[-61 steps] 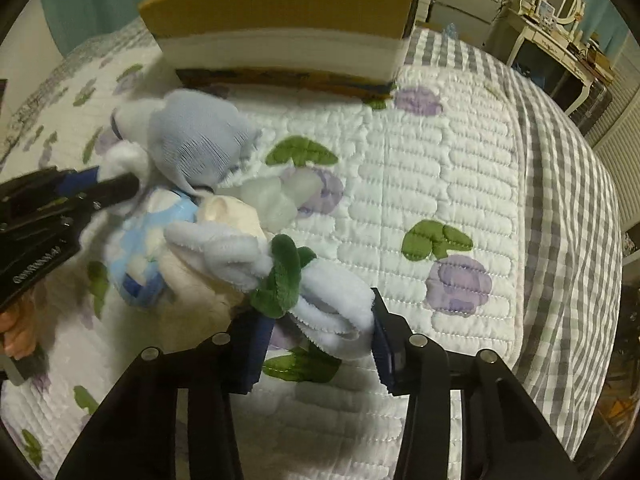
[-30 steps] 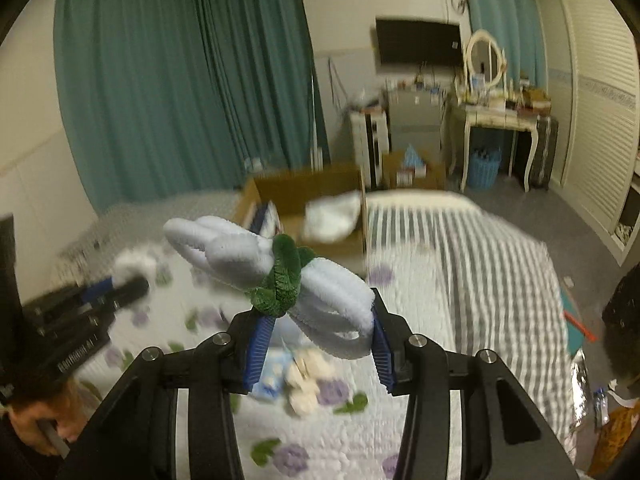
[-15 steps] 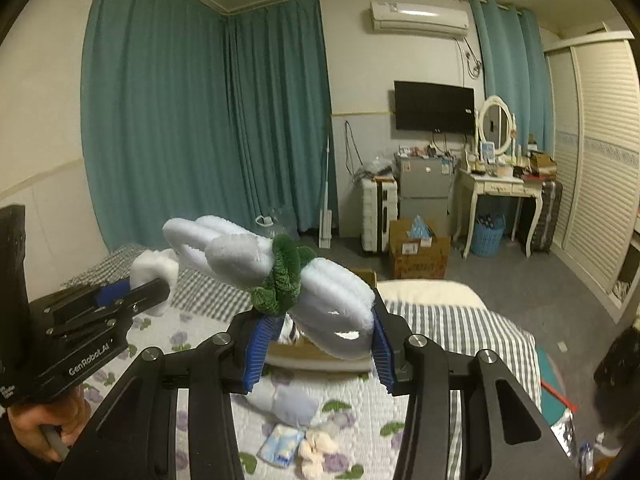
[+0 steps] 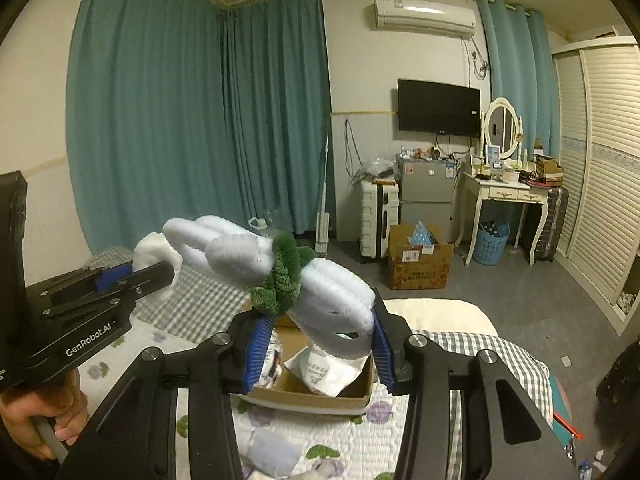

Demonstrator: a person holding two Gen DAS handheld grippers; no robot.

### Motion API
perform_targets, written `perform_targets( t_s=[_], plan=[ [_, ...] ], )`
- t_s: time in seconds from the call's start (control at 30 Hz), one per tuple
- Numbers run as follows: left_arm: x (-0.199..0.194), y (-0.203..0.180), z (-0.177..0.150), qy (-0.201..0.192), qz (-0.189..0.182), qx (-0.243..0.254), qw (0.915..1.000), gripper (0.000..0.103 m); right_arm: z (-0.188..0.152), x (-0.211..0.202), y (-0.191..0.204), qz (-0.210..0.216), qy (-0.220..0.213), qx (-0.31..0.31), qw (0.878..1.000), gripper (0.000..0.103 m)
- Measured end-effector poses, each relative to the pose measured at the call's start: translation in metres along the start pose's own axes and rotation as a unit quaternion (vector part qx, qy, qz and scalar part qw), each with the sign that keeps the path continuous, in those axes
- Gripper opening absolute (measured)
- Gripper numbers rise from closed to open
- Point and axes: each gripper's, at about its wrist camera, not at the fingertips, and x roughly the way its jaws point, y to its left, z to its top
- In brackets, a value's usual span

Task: Organize soft objects
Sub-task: 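Carry the sock and glove into the cardboard box and release them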

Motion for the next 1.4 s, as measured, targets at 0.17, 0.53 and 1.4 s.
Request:
perform_targets(
  t_s=[0.17, 0.53, 1.4],
  plan=[
    [0.059, 0.006, -0.005, 0.037, 0.0, -0.008, 0.9993, 0.021, -0.013, 0.06, -0.01, -0.005, 0.032, -0.005, 0.999, 0.044],
    [0.171, 0.014, -0.035, 0.133, -0.011, -0.014, 0.9909, 0.021, -0.06, 0.19, -0.041, -0.009, 0.132, -0.012, 0.991, 0.045],
    [0.21, 0.019, -0.051, 0.22, 0.01, -0.032, 0.975, 0.047, -0.117, 0.259, -0.028, -0.048, 0.244, -0.049, 0.967, 0.061]
  ],
)
